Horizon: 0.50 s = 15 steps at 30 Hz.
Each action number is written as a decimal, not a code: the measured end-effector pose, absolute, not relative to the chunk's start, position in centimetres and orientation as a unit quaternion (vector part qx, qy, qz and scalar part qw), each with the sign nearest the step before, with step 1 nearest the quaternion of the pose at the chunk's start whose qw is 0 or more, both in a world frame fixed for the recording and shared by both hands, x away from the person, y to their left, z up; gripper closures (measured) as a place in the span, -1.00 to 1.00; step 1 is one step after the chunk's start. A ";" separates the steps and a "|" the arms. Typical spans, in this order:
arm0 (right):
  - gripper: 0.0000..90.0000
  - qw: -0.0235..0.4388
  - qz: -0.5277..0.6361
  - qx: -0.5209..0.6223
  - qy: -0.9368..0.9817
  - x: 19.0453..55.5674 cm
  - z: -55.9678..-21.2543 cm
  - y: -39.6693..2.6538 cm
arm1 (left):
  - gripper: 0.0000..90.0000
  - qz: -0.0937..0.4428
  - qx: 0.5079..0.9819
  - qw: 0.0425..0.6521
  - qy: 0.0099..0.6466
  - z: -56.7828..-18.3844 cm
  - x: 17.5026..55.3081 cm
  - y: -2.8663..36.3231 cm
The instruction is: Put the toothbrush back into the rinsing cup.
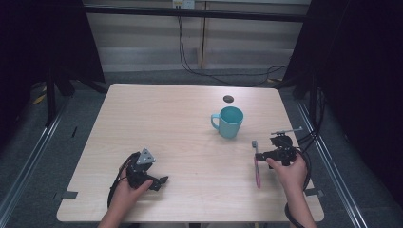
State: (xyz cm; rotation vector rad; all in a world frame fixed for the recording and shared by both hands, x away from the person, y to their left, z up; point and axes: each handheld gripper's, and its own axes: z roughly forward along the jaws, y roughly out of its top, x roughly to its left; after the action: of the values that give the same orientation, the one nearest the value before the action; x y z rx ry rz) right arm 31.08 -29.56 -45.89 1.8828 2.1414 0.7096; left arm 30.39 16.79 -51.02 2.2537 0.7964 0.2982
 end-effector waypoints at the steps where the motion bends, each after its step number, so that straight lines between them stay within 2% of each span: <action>1: -0.34 0.101 0.240 0.637 0.725 31.1 -45.9 -29.6 | -1.00 0.116 0.873 0.358 0.309 -51.0 30.4 16.8; 15: -0.24 0.106 0.235 0.627 0.735 31.6 -45.5 -28.3 | -1.00 0.116 0.874 0.358 0.308 -51.0 30.4 16.8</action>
State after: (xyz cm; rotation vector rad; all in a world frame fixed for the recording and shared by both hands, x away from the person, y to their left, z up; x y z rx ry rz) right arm 31.65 -28.26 -45.53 1.8467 2.1663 0.6908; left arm 30.40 16.79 -51.02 2.2543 0.7960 0.2982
